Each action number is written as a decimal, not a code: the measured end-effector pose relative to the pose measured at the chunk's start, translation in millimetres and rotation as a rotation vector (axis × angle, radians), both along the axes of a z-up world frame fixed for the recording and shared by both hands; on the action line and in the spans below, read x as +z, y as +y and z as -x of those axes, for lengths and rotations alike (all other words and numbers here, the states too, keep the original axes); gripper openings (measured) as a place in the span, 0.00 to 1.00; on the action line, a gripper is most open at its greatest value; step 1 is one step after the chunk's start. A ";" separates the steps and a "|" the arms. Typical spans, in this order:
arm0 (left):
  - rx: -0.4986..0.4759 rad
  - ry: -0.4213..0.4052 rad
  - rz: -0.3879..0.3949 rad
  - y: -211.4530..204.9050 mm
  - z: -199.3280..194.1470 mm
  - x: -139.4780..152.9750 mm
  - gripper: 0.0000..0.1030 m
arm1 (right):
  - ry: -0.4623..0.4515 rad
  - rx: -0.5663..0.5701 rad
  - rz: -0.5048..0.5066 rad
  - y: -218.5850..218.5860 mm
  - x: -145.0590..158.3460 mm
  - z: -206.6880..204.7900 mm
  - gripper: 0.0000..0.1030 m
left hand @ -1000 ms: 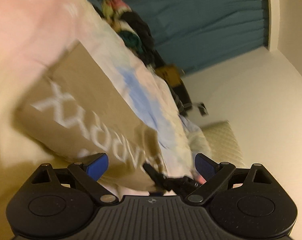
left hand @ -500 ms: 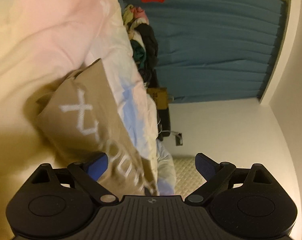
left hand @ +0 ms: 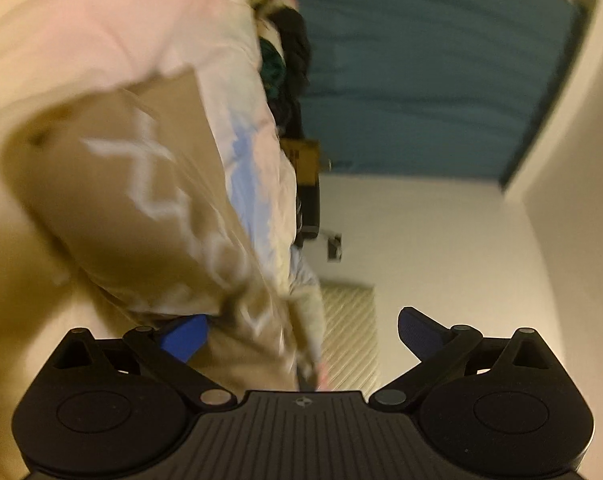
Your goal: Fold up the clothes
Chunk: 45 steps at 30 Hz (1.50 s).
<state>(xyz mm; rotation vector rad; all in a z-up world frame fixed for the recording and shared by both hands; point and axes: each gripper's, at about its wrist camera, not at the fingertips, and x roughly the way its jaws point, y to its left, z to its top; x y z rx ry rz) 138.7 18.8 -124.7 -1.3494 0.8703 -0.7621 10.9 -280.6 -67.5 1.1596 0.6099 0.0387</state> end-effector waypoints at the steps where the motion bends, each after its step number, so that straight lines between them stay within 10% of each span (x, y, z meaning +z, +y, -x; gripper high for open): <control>1: 0.018 0.020 0.018 2.0 -3.6 -3.8 0.97 | 0.004 -0.012 -0.020 -1.5 -2.6 1.4 0.16; 21: -0.052 0.119 -0.141 -35.4 -21.9 -24.9 0.97 | -0.109 -0.081 -0.090 -23.8 33.9 -6.6 0.16; 26: 0.052 0.133 -0.106 -38.7 -38.1 -29.3 0.97 | -0.126 -0.100 -0.080 -49.4 42.7 11.1 0.15; 30: 0.046 0.130 -0.067 -58.1 -53.6 -25.1 0.69 | -0.141 -0.116 -0.072 -69.9 49.7 25.3 0.16; 35: -0.032 0.087 -0.207 -99.9 -83.1 -0.4 0.31 | -0.129 -0.145 -0.054 -109.4 60.2 31.3 0.16; 45: -0.136 -0.141 -0.307 -276.8 -186.0 123.0 0.21 | -0.170 -0.321 0.144 -242.5 136.8 -41.6 0.15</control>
